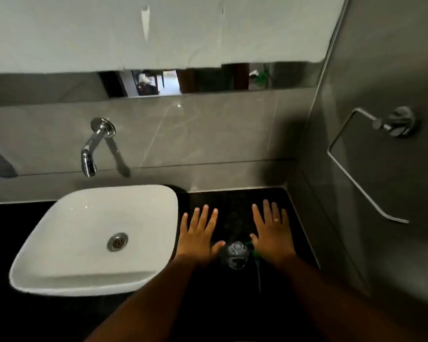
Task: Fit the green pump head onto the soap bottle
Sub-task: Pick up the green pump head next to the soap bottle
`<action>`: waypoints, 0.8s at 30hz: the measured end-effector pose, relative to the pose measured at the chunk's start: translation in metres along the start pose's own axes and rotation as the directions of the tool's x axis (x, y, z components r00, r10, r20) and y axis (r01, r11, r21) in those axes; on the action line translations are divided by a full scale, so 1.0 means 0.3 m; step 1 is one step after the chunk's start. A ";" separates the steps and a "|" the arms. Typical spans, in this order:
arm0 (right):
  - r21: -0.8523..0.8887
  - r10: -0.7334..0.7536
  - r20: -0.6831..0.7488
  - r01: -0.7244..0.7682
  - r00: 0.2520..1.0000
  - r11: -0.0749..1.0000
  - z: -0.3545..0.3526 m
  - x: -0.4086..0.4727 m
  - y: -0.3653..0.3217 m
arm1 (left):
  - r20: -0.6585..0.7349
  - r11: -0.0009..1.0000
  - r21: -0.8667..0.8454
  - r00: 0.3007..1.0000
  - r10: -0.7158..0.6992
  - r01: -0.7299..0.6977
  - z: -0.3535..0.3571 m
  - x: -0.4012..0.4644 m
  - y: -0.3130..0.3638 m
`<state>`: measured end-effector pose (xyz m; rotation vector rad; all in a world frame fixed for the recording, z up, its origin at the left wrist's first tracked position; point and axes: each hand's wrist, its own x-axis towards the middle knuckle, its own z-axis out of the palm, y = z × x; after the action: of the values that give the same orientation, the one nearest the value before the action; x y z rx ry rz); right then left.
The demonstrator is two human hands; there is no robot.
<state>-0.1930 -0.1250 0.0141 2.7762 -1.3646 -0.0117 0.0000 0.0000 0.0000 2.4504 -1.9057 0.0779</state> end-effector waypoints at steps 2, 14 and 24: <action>0.048 0.103 0.178 -0.114 0.979 0.992 0.066 -0.034 -0.003 | 0.082 0.999 -0.046 0.997 0.016 -0.012 0.057 -0.023 0.017; 0.296 0.270 0.415 -0.410 0.869 0.863 0.245 -0.060 -0.010 | 0.192 0.717 -0.658 0.972 -0.138 0.232 0.242 -0.037 0.153; 0.707 0.290 0.360 -0.462 0.887 0.535 0.177 0.057 0.022 | 0.231 0.726 -0.641 0.965 -0.127 0.249 0.250 -0.014 0.084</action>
<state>-0.1893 -0.1446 -0.0385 3.0369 -2.5404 0.4465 -0.0242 -0.0067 -0.0752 2.1481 -1.3572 -0.7213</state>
